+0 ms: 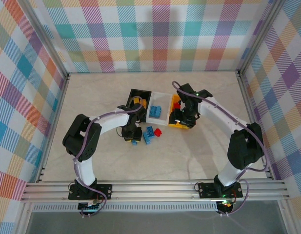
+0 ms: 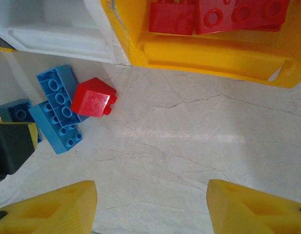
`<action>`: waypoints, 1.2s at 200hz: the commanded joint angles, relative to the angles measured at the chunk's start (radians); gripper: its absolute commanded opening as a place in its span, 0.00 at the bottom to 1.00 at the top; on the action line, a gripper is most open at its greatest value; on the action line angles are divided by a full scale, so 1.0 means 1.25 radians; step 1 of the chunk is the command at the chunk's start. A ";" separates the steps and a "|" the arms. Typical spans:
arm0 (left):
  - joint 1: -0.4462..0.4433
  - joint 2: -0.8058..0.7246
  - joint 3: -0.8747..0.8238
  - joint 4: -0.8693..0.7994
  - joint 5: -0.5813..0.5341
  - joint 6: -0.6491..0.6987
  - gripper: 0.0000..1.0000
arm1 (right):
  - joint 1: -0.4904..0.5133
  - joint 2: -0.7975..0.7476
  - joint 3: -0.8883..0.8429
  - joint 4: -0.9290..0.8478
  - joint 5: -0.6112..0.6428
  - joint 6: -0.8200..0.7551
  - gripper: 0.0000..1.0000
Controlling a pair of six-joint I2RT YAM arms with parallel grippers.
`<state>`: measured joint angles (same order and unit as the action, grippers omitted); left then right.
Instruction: Sort the legos into containers by color
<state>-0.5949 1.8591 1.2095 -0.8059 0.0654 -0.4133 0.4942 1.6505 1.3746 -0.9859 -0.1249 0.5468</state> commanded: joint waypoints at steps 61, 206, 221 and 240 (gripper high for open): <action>0.012 -0.135 0.039 -0.094 -0.007 0.032 0.18 | 0.008 -0.064 -0.023 -0.016 -0.008 0.015 0.62; -0.003 0.449 0.922 -0.197 0.103 0.054 0.22 | 0.008 -0.297 -0.222 0.040 -0.063 0.031 0.66; -0.002 0.502 0.994 -0.222 0.098 0.060 0.24 | 0.008 -0.297 -0.227 0.031 -0.067 0.026 0.67; -0.002 0.537 1.032 -0.228 0.102 0.061 0.33 | 0.008 -0.297 -0.232 0.030 -0.074 0.018 0.67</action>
<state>-0.5934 2.4966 2.4180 -1.0225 0.1749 -0.3561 0.4988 1.2938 1.1042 -0.9272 -0.1959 0.5869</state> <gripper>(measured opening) 0.276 0.667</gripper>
